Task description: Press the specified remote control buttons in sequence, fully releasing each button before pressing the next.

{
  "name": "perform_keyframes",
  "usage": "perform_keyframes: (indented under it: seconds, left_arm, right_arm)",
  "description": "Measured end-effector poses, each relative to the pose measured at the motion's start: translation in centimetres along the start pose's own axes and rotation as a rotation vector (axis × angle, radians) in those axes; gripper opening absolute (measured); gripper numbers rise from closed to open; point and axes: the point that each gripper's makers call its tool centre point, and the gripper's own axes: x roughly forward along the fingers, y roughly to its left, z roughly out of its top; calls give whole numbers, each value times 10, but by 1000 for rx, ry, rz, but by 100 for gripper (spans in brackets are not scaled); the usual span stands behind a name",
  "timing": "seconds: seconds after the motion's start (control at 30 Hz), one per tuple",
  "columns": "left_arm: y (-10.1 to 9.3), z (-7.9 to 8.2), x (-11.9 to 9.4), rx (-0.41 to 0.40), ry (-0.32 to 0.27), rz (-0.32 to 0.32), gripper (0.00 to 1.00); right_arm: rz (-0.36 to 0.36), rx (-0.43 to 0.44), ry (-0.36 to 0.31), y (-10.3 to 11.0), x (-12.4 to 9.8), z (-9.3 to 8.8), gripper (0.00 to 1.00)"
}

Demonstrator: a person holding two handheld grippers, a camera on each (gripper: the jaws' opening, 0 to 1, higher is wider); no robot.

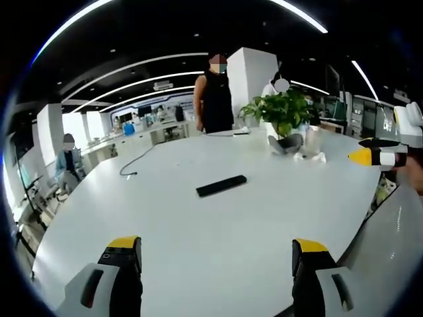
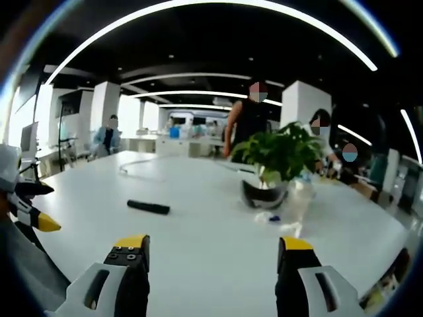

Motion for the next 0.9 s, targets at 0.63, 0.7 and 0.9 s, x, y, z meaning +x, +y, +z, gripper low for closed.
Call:
perform_keyframes:
  seconds: [0.63, 0.7, 0.9]
  left_arm:
    - [-1, 10, -1, -10, -18, -13, 97]
    - [-1, 15, 1, -3, -24, -19, 96]
    - [-2, 33, 10, 28, -61, -24, 96]
  right_arm:
    - [-1, -4, -3, -1, -1, 1, 76]
    - [-2, 0, -6, -1, -1, 1, 76]
    - [-2, 1, -8, -1, -1, 1, 75]
